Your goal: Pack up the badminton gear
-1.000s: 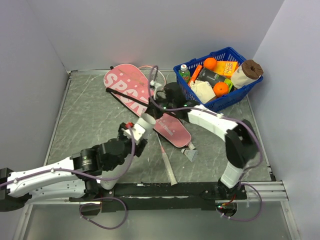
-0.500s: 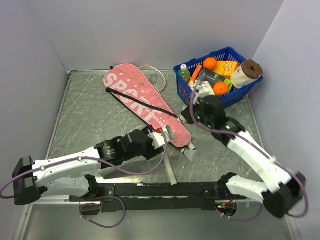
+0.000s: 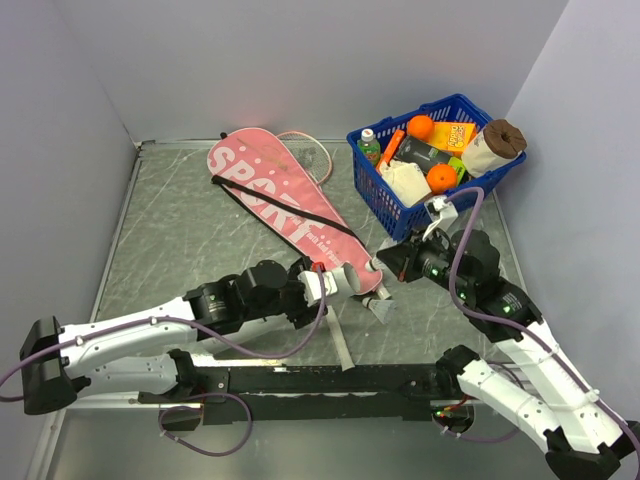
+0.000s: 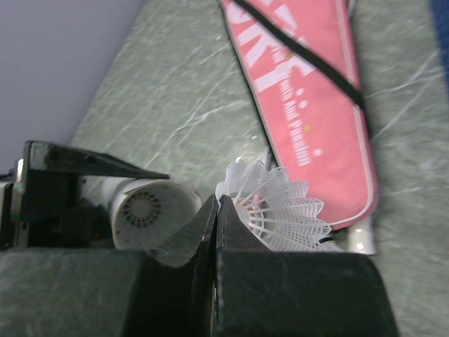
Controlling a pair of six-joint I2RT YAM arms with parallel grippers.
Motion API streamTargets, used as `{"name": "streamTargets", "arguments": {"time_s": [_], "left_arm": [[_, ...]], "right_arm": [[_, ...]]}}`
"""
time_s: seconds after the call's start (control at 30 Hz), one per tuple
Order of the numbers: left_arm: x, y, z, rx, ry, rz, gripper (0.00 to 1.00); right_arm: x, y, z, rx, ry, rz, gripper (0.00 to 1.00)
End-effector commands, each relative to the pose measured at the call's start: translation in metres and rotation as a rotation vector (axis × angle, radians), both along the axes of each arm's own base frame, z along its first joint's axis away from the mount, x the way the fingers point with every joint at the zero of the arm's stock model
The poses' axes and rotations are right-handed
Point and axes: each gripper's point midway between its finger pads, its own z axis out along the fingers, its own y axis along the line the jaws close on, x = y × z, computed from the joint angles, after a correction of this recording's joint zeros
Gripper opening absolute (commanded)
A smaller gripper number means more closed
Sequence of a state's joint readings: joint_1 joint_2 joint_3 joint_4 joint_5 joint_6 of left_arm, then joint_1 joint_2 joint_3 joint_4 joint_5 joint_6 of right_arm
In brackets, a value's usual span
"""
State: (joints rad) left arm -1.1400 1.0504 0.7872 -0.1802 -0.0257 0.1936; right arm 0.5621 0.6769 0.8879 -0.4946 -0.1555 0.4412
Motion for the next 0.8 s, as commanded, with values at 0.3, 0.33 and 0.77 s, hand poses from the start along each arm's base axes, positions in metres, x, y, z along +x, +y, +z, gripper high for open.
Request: {"name": "streamTargets", "arguments": {"time_s": [0.3, 0.33, 0.77], "left_arm": [[-0.02, -0.007, 0.025, -0.115, 0.013, -0.073, 0.12], [-0.02, -0.007, 0.024, -0.112, 0.013, -0.075, 0.12], [-0.026, -0.009, 0.032, -0.145, 0.015, -0.09, 0.12]], "right_arm": [[-0.043, 0.03, 0.03, 0.204, 0.024, 0.221, 0.0], [-0.045, 0.03, 0.032, 0.206, 0.016, 0.227, 0.0], [-0.058, 0.043, 0.029, 0.252, 0.033, 0.316, 0.0]]}}
